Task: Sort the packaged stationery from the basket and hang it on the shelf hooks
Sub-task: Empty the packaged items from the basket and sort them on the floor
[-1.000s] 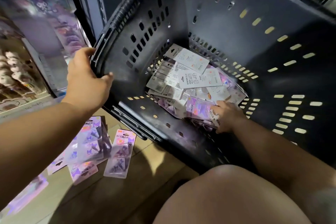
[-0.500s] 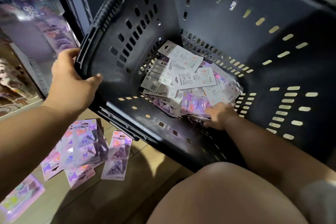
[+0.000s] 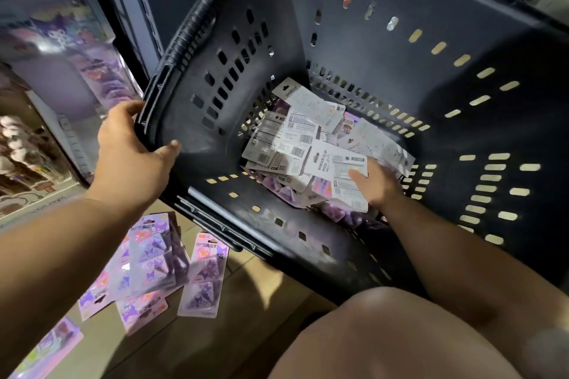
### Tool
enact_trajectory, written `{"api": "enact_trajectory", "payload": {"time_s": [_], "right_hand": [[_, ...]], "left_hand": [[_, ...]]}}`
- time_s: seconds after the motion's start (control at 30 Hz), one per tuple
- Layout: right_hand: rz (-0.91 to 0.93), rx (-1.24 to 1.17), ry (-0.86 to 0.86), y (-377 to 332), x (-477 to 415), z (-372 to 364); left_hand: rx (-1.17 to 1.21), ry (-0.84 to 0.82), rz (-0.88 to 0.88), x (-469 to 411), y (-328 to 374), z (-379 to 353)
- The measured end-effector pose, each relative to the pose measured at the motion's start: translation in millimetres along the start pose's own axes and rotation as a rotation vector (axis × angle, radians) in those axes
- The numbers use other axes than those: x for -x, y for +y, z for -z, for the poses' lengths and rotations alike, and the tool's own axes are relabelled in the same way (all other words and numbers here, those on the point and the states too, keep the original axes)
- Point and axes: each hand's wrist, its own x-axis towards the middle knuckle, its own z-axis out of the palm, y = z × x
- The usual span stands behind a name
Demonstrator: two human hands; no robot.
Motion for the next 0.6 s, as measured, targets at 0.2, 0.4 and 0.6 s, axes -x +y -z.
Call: {"api": "enact_trajectory", "payload": {"time_s": [0.2,0.4,0.6], "right_hand": [[0.164,0.200,0.140,-26.3,-3.5,8.8],[0.198,0.551,-0.198,-30.5,-25.7,3.5],[0.006,0.517,-0.258,-32.3,-33.4,-8.2]], "left_hand": [[0.054,-0.018,-0.010,1.6,4.2,-0.3],[0.077,-0.042,-0.004,2.6,7.2,5.0],[0.084,-0.047,0.002,0.4,9.1,7.2]]}}
